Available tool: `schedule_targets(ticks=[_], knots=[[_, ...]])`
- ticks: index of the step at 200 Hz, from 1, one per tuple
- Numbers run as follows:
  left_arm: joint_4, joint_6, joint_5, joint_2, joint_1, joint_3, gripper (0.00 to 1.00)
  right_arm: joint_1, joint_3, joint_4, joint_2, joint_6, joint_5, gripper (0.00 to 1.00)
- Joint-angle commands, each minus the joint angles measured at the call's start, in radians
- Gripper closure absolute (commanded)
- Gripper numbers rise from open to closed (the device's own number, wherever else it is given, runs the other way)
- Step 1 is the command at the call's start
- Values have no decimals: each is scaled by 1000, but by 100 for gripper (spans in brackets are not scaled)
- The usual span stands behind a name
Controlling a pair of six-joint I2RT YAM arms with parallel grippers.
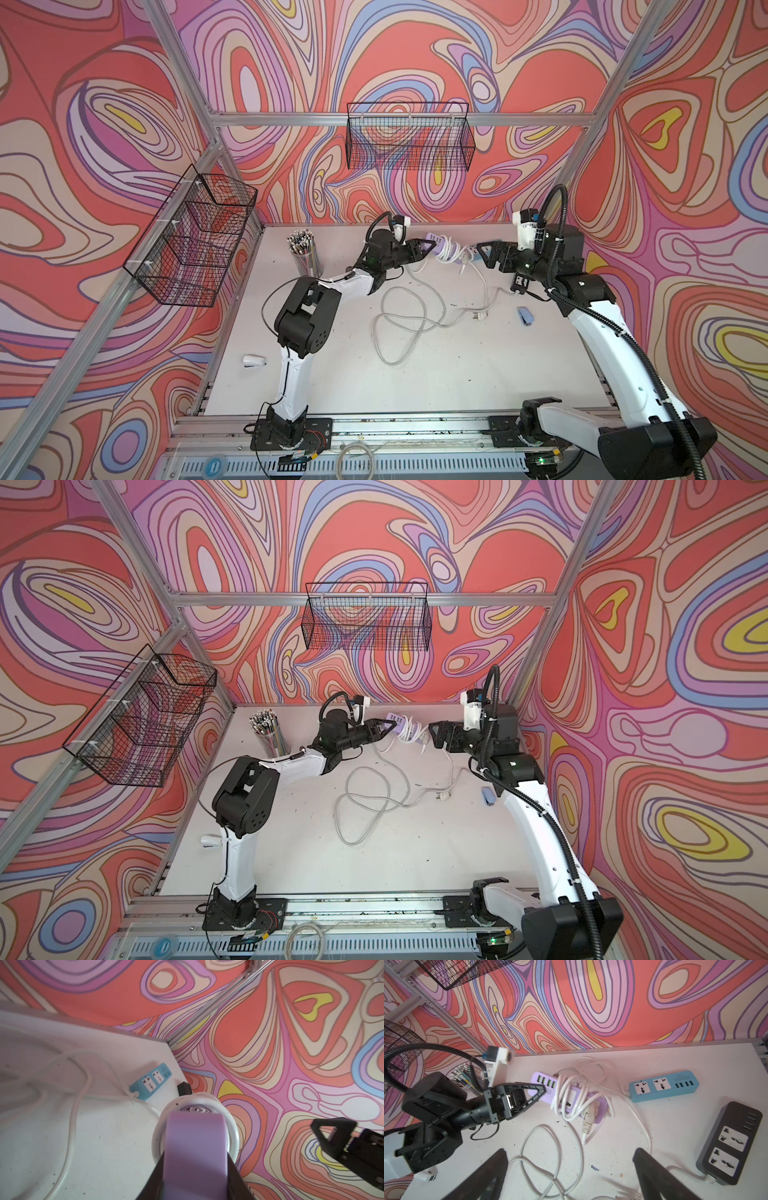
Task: Unwrap the cord wrapped around the power strip
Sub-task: Pick up the power strip from the center of the board, then unwrap the power cord from the power strip.
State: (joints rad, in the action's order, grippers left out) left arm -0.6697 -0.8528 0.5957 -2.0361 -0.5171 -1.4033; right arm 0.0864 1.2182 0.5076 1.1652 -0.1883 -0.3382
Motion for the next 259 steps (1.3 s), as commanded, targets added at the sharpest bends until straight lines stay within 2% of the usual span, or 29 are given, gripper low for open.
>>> schedule_targets(ticks=[1,55,102,133,182,229,259], knots=[[-74,62,34,116,15,-6,100,5,-5,-34,-14,20,-62,2],[85,211,19,280,35,-32,100,39,-11,-90,13,14,-52,2],[309,437,-1,427,48,-78,100,69,-5,-218,80,-25,-66,2],[229,483,-16,524,81,22,100,147,88,-198,163,6,-40,2],[18,414,-30,631,169,196,100,302,307,-104,304,85,55,2],[-9,454,-112,687,187,276,100,355,364,-102,335,86,81,7],[-36,432,-124,694,189,285,100,391,400,-83,364,92,85,11]])
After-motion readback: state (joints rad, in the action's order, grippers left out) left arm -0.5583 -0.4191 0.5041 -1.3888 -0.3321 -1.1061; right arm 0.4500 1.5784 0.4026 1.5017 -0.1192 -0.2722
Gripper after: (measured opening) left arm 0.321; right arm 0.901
